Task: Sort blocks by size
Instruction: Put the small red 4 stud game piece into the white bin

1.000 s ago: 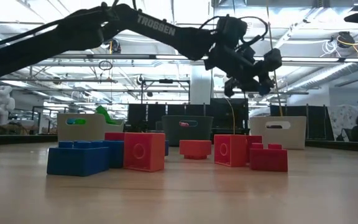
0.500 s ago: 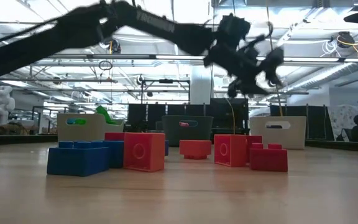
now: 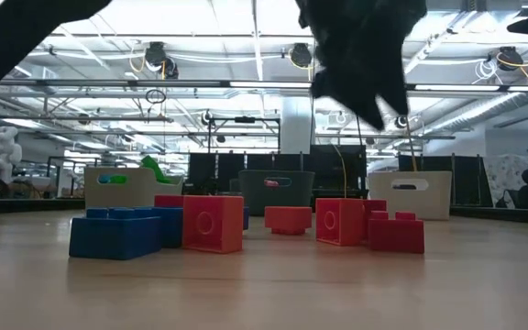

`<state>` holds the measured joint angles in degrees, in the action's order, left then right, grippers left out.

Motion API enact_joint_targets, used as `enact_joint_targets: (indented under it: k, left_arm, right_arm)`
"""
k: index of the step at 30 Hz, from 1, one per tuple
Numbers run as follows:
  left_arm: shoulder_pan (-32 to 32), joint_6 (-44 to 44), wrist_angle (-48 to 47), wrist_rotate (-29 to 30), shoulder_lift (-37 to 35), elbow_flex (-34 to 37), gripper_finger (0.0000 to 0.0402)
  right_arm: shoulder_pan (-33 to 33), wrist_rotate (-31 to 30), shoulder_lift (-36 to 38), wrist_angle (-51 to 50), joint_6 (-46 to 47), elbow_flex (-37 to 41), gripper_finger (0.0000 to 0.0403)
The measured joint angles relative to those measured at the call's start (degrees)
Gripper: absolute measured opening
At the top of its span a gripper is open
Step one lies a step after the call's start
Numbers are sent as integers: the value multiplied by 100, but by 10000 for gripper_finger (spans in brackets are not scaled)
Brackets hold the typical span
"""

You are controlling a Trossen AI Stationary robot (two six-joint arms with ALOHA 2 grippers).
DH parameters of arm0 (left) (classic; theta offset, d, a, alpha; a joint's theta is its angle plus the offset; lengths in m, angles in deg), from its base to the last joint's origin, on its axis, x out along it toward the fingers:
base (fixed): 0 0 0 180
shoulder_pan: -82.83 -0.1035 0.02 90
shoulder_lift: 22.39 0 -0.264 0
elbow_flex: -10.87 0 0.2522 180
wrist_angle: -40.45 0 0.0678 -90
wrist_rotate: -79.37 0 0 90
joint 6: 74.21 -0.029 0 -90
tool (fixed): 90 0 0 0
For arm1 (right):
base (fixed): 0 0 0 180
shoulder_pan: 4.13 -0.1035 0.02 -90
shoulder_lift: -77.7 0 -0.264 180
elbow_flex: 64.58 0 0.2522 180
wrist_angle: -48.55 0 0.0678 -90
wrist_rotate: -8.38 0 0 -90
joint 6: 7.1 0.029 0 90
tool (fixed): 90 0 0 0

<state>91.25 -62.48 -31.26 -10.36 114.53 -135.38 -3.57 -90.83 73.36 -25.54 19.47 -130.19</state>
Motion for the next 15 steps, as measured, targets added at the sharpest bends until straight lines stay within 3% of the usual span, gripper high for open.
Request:
enact_joint_targets:
  k: [7,15]
  left_arm:
    - [348,157,642,457,101,968,223]
    - [214,610,1112,723,125,1746,223]
  right_arm:
    - [10,0,-2,3,-23,0,238]
    - [11,26,-2,3,112,0,238]
